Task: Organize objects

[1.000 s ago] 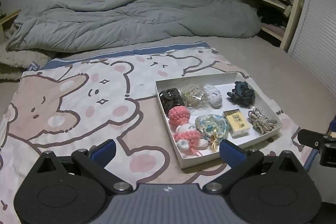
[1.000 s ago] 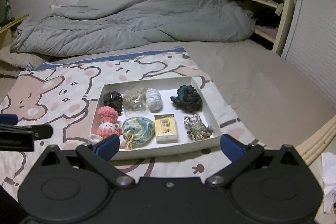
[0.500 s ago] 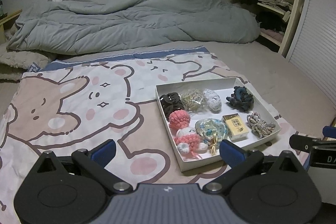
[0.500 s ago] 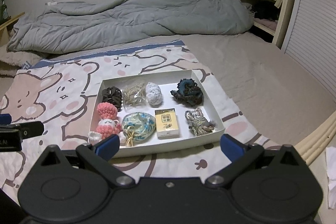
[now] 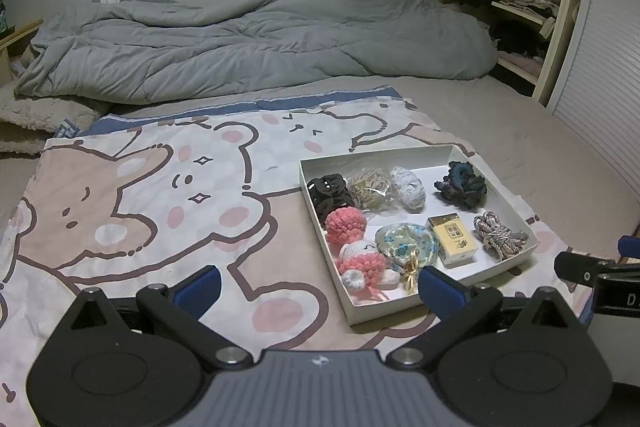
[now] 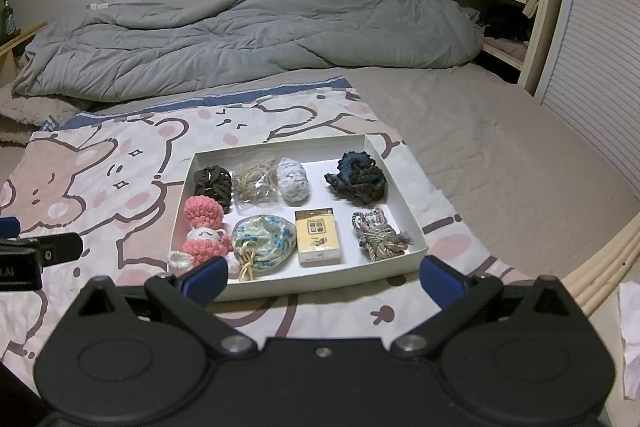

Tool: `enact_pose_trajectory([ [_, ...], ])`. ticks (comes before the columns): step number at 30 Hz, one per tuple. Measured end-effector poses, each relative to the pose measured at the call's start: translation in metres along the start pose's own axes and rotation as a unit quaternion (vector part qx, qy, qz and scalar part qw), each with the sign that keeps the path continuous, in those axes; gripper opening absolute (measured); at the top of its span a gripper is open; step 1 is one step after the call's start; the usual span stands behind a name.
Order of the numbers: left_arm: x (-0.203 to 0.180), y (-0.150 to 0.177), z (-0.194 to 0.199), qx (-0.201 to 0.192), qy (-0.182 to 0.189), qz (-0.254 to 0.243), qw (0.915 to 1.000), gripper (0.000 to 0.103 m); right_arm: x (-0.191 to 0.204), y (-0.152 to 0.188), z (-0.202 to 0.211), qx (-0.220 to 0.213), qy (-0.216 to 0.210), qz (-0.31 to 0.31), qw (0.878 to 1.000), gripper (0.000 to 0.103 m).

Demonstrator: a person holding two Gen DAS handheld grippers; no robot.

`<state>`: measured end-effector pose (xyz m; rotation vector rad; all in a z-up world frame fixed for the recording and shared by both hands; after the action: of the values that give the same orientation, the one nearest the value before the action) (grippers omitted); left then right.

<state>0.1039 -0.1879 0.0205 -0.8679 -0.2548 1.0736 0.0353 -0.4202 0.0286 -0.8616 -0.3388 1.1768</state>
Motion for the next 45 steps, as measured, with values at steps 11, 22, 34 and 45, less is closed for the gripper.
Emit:
enact_pose_trajectory([
  [11, -0.0009, 0.002, -0.0002, 0.003, -0.001, -0.004, 1.0, 0.103, -0.0005, -0.0006, 0.0012, -0.004, 0.004, 0.003, 1.0, 0.103],
  [22, -0.003, 0.0026, -0.0005, 0.005, 0.0, -0.008, 1.0, 0.103, -0.0015, -0.0009, 0.0004, -0.004, 0.004, 0.006, 1.0, 0.103],
  [34, -0.0028, 0.0026, -0.001, 0.005, -0.001, -0.007, 1.0, 0.103, -0.0017, -0.0006, 0.0014, -0.004, 0.004, 0.005, 1.0, 0.103],
  [45, -0.0031, 0.0028, -0.0012, 0.005, 0.0, -0.007, 1.0, 0.103, -0.0024, -0.0014, 0.001, -0.005, 0.004, 0.005, 1.0, 0.103],
])
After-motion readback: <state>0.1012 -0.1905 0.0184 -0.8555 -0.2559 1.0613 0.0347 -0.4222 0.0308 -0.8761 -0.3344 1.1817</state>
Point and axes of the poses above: each gripper's, at about its wrist camera, not at the fingertips, and z roughly against the way its jaws point, x to its left, y to its underside, the point moved 9 cm from there along -z, roughly the way its jaws point, and after that the axes turned 13 degrees about y, right-handed, at the moved point
